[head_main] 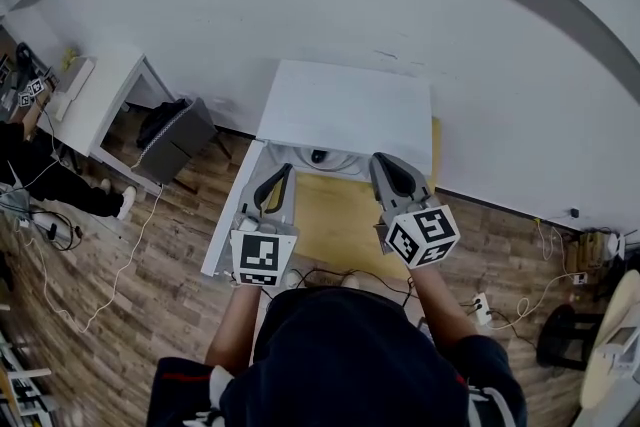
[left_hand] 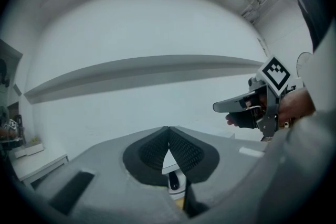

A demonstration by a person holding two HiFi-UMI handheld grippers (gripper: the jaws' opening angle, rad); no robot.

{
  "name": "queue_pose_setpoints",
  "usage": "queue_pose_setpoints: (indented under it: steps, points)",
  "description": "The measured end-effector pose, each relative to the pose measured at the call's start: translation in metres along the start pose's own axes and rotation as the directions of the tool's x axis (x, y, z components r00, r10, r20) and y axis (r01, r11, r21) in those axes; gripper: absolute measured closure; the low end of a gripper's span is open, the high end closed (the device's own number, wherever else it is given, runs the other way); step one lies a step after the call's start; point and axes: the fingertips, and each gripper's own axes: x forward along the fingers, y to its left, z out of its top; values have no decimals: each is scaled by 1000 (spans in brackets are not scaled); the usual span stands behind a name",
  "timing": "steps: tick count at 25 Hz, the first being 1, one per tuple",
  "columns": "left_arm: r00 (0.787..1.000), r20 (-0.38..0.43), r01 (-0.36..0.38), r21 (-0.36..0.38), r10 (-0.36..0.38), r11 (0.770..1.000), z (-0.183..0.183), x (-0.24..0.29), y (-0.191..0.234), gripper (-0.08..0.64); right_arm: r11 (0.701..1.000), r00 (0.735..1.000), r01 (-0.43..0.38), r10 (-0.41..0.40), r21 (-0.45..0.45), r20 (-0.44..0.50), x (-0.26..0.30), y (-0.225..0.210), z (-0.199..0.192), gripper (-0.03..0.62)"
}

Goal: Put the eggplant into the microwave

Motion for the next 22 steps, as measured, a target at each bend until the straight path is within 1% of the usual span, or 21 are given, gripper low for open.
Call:
queue_pose_setpoints:
  steps: [3,7,17,22]
  points:
    - [1000,-2,-21,12,21,1000,-1,-1,5,545,1000,1000,6,-6,-2,-5,-2,-2,-1,580]
    - [999,-5,-36,4,36,999,-1,-3,12,545,1000,1000,12,-12,-1,-6,0,-1,-1,580]
    - [999,-11,-31,-22,31,999,-5,0,10,545,1000,1000,13,-13,6,-11,6,-4,-6,580]
    - [999,-13,-30,-20,30,999,-6,-1,10,545,1000,1000,10,-10,2,-14,7,-4,-6,580]
